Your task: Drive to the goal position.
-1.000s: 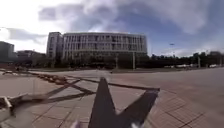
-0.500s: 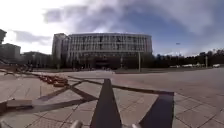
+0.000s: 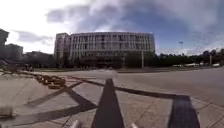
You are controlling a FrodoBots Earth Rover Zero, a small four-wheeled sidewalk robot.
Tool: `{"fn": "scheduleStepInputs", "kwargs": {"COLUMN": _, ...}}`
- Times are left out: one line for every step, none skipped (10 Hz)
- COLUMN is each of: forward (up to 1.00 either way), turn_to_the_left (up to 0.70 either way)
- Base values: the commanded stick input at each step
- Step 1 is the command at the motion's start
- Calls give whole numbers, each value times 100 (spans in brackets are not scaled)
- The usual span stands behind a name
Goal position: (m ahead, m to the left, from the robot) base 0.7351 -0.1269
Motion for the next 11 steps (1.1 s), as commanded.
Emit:
{"fn": "scheduleStepInputs", "kwargs": {"forward": 100, "turn_to_the_left": 0}}
{"fn": "scheduleStepInputs", "kwargs": {"forward": 100, "turn_to_the_left": 0}}
{"fn": "scheduleStepInputs", "kwargs": {"forward": 100, "turn_to_the_left": 0}}
{"fn": "scheduleStepInputs", "kwargs": {"forward": 96, "turn_to_the_left": 0}}
{"fn": "scheduleStepInputs", "kwargs": {"forward": 76, "turn_to_the_left": 0}}
{"fn": "scheduleStepInputs", "kwargs": {"forward": 13, "turn_to_the_left": 0}}
{"fn": "scheduleStepInputs", "kwargs": {"forward": 0, "turn_to_the_left": 0}}
{"fn": "scheduleStepInputs", "kwargs": {"forward": 0, "turn_to_the_left": 0}}
{"fn": "scheduleStepInputs", "kwargs": {"forward": 0, "turn_to_the_left": 0}}
{"fn": "scheduleStepInputs", "kwargs": {"forward": 0, "turn_to_the_left": 0}}
{"fn": "scheduleStepInputs", "kwargs": {"forward": 0, "turn_to_the_left": 0}}
